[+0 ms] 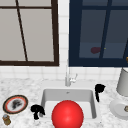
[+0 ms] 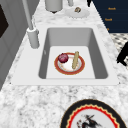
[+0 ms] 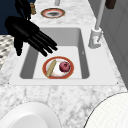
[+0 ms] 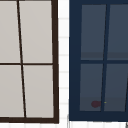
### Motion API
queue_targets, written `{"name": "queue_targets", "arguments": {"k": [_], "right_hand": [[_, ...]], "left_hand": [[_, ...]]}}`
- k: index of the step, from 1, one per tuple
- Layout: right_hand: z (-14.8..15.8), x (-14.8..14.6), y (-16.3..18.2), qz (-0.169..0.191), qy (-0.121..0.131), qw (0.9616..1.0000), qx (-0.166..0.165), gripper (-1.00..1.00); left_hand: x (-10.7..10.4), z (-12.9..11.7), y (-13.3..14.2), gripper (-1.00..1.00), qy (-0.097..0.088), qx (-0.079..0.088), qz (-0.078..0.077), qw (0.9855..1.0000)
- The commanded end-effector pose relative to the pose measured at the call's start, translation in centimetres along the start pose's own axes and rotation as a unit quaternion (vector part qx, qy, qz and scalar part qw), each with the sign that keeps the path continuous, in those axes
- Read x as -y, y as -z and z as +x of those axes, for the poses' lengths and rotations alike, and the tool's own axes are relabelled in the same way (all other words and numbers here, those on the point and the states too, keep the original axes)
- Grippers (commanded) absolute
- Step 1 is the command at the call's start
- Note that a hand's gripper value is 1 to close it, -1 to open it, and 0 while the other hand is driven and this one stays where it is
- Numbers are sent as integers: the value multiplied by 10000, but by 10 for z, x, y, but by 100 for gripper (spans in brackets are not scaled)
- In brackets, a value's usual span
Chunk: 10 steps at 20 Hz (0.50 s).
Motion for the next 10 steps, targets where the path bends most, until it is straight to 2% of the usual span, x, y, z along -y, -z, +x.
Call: {"name": "queue_targets", "arguments": {"k": [1, 10], "right_hand": [[-7, -4, -12, 48, 640, 9979, 102, -100], [-30, 3, -45, 309, 1263, 9910, 303, -100]], "left_hand": [[0, 0, 0, 0, 0, 0, 0, 10000], [0, 0, 0, 0, 0, 0, 0, 10000]]}}
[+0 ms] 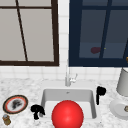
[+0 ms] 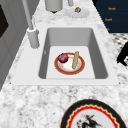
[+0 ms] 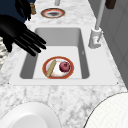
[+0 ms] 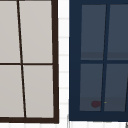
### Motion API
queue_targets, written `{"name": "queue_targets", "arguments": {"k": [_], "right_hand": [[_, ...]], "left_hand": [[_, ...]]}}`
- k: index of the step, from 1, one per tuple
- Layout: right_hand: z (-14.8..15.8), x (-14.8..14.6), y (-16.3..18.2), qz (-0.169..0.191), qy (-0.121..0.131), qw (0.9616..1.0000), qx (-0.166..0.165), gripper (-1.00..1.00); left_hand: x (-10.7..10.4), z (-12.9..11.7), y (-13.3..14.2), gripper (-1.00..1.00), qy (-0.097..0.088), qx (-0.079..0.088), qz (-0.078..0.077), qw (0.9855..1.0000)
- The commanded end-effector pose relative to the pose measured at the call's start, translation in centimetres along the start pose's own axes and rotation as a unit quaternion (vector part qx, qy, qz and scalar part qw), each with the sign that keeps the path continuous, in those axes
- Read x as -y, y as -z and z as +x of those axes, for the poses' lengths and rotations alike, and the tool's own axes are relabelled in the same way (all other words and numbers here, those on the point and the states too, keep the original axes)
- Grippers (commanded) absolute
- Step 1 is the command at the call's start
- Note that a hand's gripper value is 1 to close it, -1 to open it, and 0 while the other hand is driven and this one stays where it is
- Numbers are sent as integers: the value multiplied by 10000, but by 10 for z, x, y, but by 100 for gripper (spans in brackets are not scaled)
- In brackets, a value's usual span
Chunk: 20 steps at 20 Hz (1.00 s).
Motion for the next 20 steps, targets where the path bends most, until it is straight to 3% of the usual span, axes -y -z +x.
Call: {"name": "queue_targets", "arguments": {"k": [1, 12, 20], "right_hand": [[-9, 5, -14, 65, 604, 9981, 126, -100], [-29, 22, -47, 167, 1280, 9914, 200, -100], [-28, 23, -51, -107, 1688, 9856, -9, -100]], "left_hand": [[0, 0, 0, 0, 0, 0, 0, 10000], [0, 0, 0, 0, 0, 0, 0, 10000], [0, 0, 0, 0, 0, 0, 0, 10000]]}}
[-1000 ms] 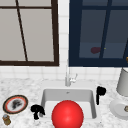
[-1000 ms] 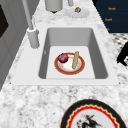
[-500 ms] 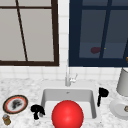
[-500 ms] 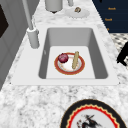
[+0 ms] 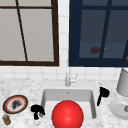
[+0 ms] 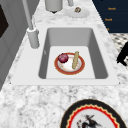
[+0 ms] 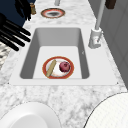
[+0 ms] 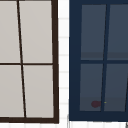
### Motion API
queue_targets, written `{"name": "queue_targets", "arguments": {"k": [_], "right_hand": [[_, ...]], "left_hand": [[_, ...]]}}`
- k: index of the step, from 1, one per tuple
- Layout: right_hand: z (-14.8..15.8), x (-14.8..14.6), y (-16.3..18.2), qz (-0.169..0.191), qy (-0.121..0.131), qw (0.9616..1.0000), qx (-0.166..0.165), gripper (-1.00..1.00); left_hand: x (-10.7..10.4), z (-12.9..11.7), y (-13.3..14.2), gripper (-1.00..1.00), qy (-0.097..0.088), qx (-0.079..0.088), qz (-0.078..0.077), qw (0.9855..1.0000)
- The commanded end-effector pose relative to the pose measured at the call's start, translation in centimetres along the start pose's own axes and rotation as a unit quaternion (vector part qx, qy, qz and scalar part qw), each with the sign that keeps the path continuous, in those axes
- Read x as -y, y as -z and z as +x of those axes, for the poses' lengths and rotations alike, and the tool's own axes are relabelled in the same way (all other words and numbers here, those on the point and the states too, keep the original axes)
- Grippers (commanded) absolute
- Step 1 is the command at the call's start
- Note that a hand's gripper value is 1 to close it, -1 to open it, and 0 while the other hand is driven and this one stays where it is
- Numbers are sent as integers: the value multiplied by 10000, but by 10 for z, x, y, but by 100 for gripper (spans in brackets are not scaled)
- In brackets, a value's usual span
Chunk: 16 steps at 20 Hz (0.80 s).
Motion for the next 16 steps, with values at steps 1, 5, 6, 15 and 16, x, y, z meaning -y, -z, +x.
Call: {"name": "queue_targets", "arguments": {"k": [1, 5, 6, 15, 16], "right_hand": [[2, 3, -1, -235, 704, 9971, -173, -100], [3, 5, -3, -376, 860, 9952, -291, -100], [3, 6, -3, -408, 917, 9945, -305, -100], [-4, 29, -16, -289, 1291, 9910, -185, -100], [-5, 32, -18, -260, 1346, 9904, -182, -100]], "left_hand": [[0, 0, 0, 0, 0, 0, 0, 10000], [0, 0, 0, 0, 0, 0, 0, 10000], [0, 0, 0, 0, 0, 0, 0, 10000], [0, 0, 0, 0, 0, 0, 0, 10000], [0, 0, 0, 0, 0, 0, 0, 10000]]}}
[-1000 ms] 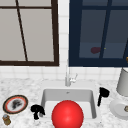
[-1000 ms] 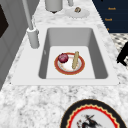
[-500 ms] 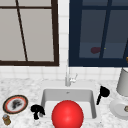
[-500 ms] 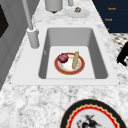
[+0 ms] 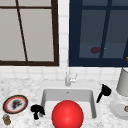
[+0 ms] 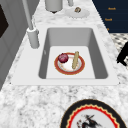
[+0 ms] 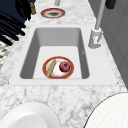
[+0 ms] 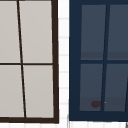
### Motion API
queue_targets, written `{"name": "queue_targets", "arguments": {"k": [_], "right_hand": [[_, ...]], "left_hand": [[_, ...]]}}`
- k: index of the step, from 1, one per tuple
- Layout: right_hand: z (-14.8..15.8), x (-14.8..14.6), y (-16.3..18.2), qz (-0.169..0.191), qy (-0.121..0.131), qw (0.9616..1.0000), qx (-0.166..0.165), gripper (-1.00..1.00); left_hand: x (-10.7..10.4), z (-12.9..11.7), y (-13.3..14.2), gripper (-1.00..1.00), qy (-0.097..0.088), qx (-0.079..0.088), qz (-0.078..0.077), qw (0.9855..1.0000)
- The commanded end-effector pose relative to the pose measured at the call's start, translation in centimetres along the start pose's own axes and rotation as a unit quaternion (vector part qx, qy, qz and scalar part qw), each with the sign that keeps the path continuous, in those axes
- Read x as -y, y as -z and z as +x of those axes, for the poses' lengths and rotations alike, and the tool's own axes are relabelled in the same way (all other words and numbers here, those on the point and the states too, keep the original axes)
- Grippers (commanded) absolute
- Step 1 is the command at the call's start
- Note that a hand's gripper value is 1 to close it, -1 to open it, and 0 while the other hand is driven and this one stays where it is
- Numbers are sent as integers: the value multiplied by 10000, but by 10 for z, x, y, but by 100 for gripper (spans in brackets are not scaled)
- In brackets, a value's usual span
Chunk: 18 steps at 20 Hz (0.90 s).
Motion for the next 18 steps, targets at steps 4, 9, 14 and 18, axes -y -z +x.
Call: {"name": "queue_targets", "arguments": {"k": [4, 9, 14, 18], "right_hand": [[-8, 22, -14, 64, 722, 9974, 40, -100], [-21, 40, -32, 131, 785, 9968, -27, -100], [-41, 49, -29, -56, 634, 9977, -248, -100], [-51, 55, -27, -1, 673, 9965, -495, -100]], "left_hand": [[0, 0, 0, 0, 0, 0, 0, 10000], [0, 0, 0, 0, 0, 0, 0, 10000], [0, 0, 0, 0, 0, 0, 0, 10000], [0, 0, 0, 0, 0, 0, 0, 10000]]}}
